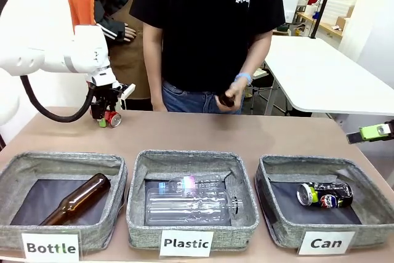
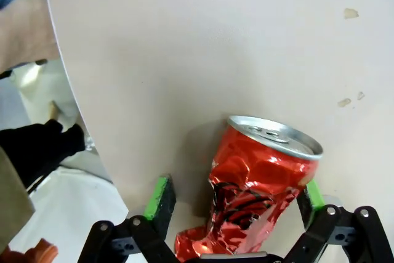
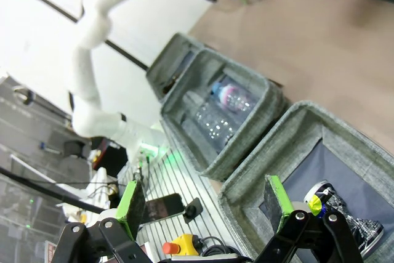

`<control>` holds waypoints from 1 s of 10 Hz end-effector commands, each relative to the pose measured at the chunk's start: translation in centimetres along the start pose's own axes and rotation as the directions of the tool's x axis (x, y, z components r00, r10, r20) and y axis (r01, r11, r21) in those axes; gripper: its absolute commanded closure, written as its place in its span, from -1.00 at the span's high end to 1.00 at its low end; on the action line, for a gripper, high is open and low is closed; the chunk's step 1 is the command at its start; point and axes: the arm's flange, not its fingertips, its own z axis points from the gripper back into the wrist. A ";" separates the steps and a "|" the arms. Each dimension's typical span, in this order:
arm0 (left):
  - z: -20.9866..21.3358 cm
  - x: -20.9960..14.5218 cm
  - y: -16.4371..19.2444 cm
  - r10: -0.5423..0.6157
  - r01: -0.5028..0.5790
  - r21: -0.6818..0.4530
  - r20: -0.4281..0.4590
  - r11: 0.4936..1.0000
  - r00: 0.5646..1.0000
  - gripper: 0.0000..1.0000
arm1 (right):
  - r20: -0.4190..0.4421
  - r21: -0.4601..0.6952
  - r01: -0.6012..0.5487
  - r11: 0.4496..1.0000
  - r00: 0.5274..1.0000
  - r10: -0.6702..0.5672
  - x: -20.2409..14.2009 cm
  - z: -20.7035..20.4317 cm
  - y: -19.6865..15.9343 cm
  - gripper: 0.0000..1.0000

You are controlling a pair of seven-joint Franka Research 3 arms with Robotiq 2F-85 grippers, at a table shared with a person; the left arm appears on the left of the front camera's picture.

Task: Sort the can waste into the basket.
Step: Pick up the can waste from the table and place it in the right Fabric basket.

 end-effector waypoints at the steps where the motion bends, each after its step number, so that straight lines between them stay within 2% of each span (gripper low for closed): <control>1: 0.9 0.0 1.1 0.008 -0.008 -0.027 -0.031 1.000 0.999 1.00 | -0.004 0.003 -0.018 1.000 1.000 0.018 0.0 0.2 0.1 1.00; 2: 1.0 0.0 1.1 0.010 -0.011 -0.066 -0.017 0.998 1.000 -0.20 | -0.004 0.003 -0.018 1.000 1.000 0.018 0.0 0.2 0.1 1.00; 3: 1.2 0.0 1.0 0.017 -0.019 -0.066 -0.032 0.998 0.999 -0.19 | -0.004 0.003 -0.018 1.000 1.000 0.018 0.0 0.2 0.1 1.00; 4: 1.2 0.0 1.0 0.016 -0.019 -0.065 -0.037 0.998 0.999 -1.00 | -0.004 0.003 -0.018 1.000 1.000 0.018 0.0 0.2 0.1 1.00; 5: 1.3 -0.1 1.1 0.014 -0.017 -0.067 -0.042 0.998 0.999 -0.31 | -0.004 0.003 -0.018 1.000 1.000 0.018 0.0 0.2 0.1 1.00; 6: 1.3 0.0 1.0 0.014 -0.017 -0.074 -0.037 0.997 0.999 -1.00 | -0.004 0.003 -0.018 1.000 1.000 0.018 0.0 0.2 0.1 1.00; 10: 3.0 -1.3 0.1 0.035 -0.035 -0.062 0.001 0.997 0.999 -1.00 | -0.004 0.003 -0.018 1.000 1.000 0.018 0.0 0.2 0.1 1.00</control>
